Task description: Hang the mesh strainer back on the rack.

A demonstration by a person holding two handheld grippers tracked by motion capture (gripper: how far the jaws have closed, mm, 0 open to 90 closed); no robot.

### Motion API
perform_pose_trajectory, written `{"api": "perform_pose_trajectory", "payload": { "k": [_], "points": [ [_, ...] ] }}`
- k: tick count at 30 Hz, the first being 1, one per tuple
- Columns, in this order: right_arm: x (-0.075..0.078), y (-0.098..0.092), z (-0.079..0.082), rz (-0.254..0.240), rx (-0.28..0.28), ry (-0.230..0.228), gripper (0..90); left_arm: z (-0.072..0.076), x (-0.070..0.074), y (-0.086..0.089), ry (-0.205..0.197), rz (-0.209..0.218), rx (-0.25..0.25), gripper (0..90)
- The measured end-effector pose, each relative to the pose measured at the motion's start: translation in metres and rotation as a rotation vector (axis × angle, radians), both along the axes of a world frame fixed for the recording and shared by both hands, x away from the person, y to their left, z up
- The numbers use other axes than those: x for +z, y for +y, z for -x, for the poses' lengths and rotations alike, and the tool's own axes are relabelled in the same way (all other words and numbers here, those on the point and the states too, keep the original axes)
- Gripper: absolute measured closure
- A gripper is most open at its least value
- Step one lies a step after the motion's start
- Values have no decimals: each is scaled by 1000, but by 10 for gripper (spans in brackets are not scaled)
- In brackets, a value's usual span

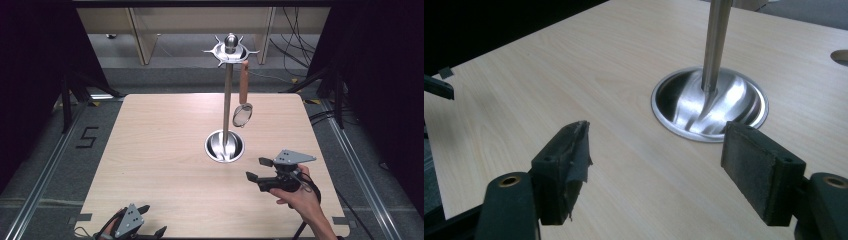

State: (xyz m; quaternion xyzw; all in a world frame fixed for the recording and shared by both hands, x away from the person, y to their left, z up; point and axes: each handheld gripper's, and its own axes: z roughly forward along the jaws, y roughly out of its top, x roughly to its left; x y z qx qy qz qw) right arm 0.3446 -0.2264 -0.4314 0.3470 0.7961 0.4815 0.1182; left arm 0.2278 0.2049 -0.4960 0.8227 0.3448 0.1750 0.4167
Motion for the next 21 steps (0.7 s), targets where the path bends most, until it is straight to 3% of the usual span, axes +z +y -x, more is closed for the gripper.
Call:
{"api": "perform_pose_trajectory", "payload": {
  "k": [5, 9, 11, 13, 17, 19, 21],
  "points": [
    [-8, 0, 4, 2, -6, 32, 285, 0, 0, 0, 0, -1, -2, 163],
    [-16, -1, 5, 16, -9, 15, 282, 0, 0, 0, -1, -1, -2, 163],
    [-18, -1, 8, 26, -10, 57, 280, 1, -1, -1, 18, 16, 14, 164],
    [-22, -3, 7, 42, 6, 31, 279, 1, -1, -1, 17, 5, 12, 163],
    [-25, -2, 11, 58, 7, 50, 274, 1, 0, -1, 21, 5, 13, 163],
    [-27, -3, 11, 58, 11, 29, 273, 1, -1, -1, 21, 10, 12, 163],
    [-27, -3, 14, 56, 3, 50, 272, 1, -1, -1, 19, 10, 14, 163]
  ]
}}
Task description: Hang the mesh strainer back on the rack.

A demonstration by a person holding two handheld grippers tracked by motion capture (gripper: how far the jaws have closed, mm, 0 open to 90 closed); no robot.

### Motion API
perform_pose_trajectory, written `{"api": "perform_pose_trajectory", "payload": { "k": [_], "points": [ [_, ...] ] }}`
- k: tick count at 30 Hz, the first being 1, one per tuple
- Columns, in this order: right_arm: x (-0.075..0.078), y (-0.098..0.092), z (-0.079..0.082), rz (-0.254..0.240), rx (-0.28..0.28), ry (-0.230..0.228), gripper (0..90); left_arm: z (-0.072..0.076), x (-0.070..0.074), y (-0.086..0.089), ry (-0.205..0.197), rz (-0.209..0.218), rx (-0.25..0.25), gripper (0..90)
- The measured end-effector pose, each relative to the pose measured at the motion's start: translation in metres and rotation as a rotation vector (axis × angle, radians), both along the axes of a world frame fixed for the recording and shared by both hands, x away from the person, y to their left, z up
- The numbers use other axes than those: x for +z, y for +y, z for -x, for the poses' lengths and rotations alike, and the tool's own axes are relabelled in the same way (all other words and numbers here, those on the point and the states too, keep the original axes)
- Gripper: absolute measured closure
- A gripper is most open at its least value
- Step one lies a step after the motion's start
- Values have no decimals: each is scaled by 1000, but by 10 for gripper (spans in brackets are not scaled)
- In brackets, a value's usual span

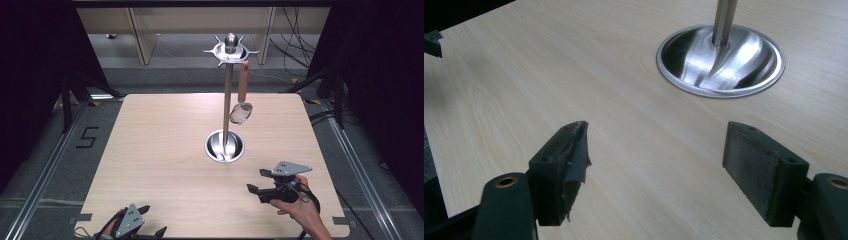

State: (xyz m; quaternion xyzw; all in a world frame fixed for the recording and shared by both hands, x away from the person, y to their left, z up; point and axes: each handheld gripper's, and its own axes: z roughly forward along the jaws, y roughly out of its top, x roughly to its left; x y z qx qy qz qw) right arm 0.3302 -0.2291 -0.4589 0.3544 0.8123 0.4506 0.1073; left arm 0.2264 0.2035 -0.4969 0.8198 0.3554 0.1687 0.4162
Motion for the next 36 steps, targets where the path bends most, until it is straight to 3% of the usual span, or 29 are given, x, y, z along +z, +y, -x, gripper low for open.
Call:
{"api": "perform_pose_trajectory", "payload": {
  "k": [1, 5, 6, 7, 8, 10, 13, 16, 17, 27, 29, 35, 36],
  "points": [
    [-1, -1, -1, 12, 8, -30, 271, 0, 0, 0, 0, -1, 0, 163],
    [-3, -1, 3, 13, 1, 16, 268, 0, 0, 0, 0, -1, 0, 163],
    [-5, -1, 3, 14, 2, -8, 268, 0, 0, 0, 0, -2, 0, 163],
    [-4, -1, 5, 16, 5, 16, 267, 0, 0, 0, -1, -1, 0, 163],
    [-5, -1, 5, 19, 2, 11, 266, 0, 0, 0, 0, 0, -1, 163],
    [-7, -2, 4, 44, 16, -23, 265, 0, 0, 0, -1, -1, -1, 162],
    [-8, -1, 8, 30, 4, 10, 265, 0, 0, 0, -2, -12, -4, 163],
    [-10, -3, 7, 46, 19, -13, 264, 0, 0, 1, -5, -14, -6, 163],
    [-11, -2, 9, 30, 18, 14, 264, 0, 0, 0, -2, -12, -3, 163],
    [-15, -5, 16, 55, 8, -13, 259, 0, 0, 1, -4, -14, -5, 163],
    [-16, -6, 18, 46, 22, 5, 257, 0, 0, 1, 0, -11, -2, 163],
    [-19, -9, 24, 80, 6, 2, 256, -1, 1, 2, -16, -30, -21, 163],
    [-20, -9, 23, 74, 25, -2, 256, -2, 1, 2, -17, -31, -23, 163]
  ]
}}
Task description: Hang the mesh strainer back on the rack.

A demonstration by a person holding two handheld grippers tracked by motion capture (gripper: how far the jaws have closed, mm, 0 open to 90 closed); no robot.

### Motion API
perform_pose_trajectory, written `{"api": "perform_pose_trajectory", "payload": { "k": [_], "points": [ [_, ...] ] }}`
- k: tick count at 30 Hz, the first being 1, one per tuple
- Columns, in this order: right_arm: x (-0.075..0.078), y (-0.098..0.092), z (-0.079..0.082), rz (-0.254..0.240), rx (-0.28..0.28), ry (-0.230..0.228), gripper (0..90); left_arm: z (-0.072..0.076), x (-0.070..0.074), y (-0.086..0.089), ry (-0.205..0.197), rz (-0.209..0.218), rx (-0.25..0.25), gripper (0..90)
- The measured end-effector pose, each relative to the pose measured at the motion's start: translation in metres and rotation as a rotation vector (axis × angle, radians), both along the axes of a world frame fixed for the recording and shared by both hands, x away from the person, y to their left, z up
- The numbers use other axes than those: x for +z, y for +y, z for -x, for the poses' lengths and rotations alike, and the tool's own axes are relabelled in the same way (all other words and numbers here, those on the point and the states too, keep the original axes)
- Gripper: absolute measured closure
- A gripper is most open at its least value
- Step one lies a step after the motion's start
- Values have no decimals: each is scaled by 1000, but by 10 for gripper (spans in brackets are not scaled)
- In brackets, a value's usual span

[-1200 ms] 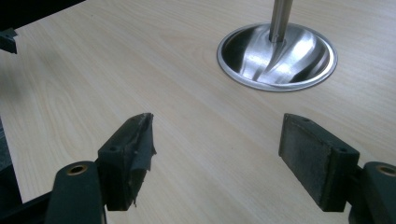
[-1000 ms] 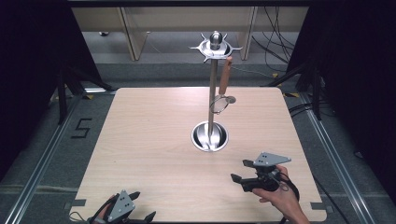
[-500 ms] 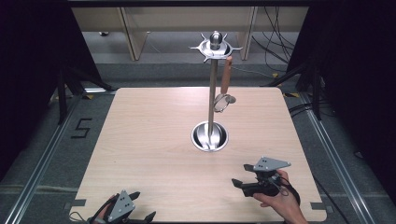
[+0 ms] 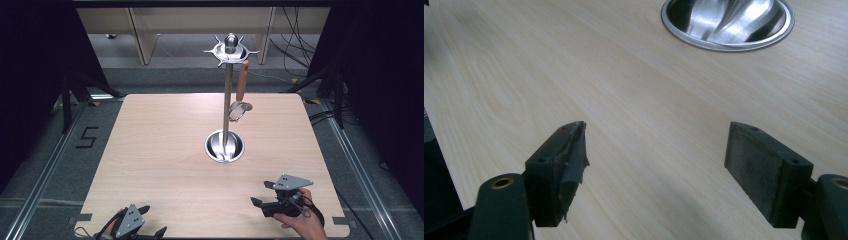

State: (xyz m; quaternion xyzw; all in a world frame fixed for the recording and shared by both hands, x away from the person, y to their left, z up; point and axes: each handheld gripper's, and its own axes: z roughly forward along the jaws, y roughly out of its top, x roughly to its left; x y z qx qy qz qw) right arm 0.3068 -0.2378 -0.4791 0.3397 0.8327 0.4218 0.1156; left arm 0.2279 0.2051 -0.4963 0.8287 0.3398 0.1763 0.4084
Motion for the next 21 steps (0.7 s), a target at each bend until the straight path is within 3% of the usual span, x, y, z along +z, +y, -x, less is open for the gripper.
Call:
{"api": "perform_pose_trajectory", "payload": {
  "k": [1, 2, 3, 4, 5, 8, 12, 16, 19, 20, 21],
  "points": [
    [0, -1, 1, 5, 2, 22, 256, 0, 0, 0, 0, 1, 0, 163],
    [-1, -1, 2, 15, -14, 5, 256, 0, 0, 1, 1, -12, -5, 163],
    [-2, -1, 5, 11, -36, 17, 256, 0, 1, 1, 4, -9, -3, 163],
    [-2, -1, 4, 19, -25, 18, 255, 1, 0, -1, 12, 21, 13, 163],
    [-4, -2, 4, 25, -22, 13, 254, 1, 0, -1, 20, 24, 11, 163],
    [-6, -2, 7, 30, -16, 17, 254, 1, 0, 0, 17, -10, 5, 163],
    [-8, -2, 9, 45, 1, 20, 254, 1, 1, 1, 14, -12, 3, 163],
    [-8, -2, 12, 41, -21, 16, 254, 1, 0, 0, 15, -13, 5, 163],
    [-8, -2, 12, 48, -21, 31, 254, 1, 0, -1, 17, 10, 8, 163],
    [-9, -2, 11, 47, -16, 7, 254, 1, 0, -1, 17, 10, 7, 163],
    [-9, -2, 11, 48, -14, 10, 254, 1, 0, -1, 15, 9, 6, 163]
  ]
}}
